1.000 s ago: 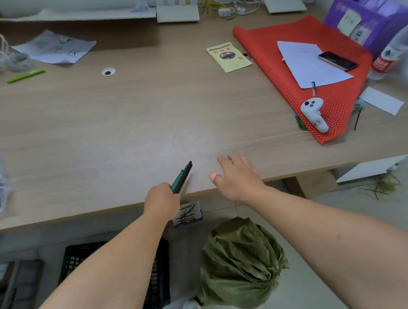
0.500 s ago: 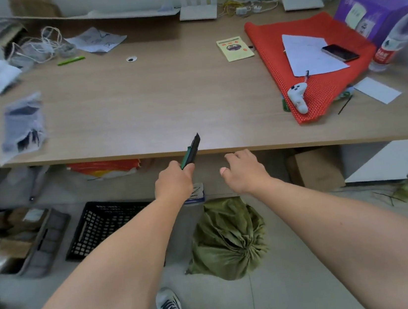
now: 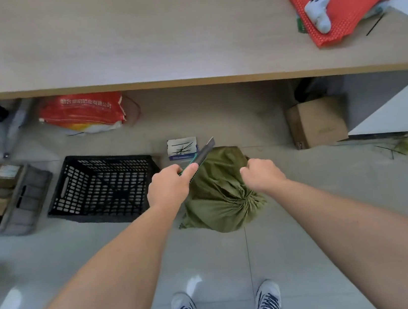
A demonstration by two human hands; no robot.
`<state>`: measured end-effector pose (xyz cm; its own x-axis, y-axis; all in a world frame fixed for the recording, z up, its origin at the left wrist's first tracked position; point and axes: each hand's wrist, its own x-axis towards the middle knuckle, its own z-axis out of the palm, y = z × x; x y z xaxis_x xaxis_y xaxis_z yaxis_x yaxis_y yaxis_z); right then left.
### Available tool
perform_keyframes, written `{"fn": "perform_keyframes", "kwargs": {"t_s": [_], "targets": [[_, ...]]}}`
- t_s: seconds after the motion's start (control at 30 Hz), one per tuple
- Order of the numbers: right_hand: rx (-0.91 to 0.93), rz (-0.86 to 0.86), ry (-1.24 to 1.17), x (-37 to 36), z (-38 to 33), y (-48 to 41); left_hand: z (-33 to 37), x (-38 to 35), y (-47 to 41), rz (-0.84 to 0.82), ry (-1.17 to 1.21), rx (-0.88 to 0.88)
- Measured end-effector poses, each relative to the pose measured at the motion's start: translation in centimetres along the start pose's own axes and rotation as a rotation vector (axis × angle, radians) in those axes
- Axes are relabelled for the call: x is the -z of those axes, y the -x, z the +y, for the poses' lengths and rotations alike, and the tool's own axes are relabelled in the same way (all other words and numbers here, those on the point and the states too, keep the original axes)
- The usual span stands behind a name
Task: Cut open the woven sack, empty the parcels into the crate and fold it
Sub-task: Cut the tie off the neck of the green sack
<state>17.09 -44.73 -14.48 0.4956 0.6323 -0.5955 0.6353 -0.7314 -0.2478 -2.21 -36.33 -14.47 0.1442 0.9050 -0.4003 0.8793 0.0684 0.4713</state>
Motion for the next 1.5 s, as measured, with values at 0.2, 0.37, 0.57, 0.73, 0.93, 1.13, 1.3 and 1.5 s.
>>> {"fn": "perform_keyframes", "kwargs": {"t_s": [0.2,0.37,0.57,0.73,0.93,1.13,1.3,1.5], "targets": [[-0.094,-0.055,0.024,-9.6,6.3,-5.8,-5.6,-9.8,-4.2,-0.097,0.037,-0.106],[-0.074,0.046,-0.07,-17.4,10.5,-11.6,-9.3,-18.5,-6.3,-0.132,0.136,-0.244],[0.143,0.295,-0.39,-22.4,11.7,-16.3,-11.7,-25.5,-8.4,-0.027,0.203,-0.432],[0.32,0.384,-0.875,-23.4,11.6,-17.8,-12.6,-27.7,-10.2,-0.044,0.128,-0.492],[0.311,0.228,-1.437,-23.7,11.1,-18.9,-14.1,-29.0,-10.1,-0.022,0.306,-0.527],[0.323,0.199,-1.545,-24.2,10.8,-19.9,-14.8,-30.6,-9.4,-0.073,0.246,-0.602],[0.315,0.168,-1.581,-24.1,11.1,-20.5,-14.4,-31.0,-9.1,-0.018,0.181,-0.581],[0.348,0.16,-1.65,-24.4,11.2,-20.7,-14.3,-29.9,-9.6,-0.048,0.152,-0.603]]}}
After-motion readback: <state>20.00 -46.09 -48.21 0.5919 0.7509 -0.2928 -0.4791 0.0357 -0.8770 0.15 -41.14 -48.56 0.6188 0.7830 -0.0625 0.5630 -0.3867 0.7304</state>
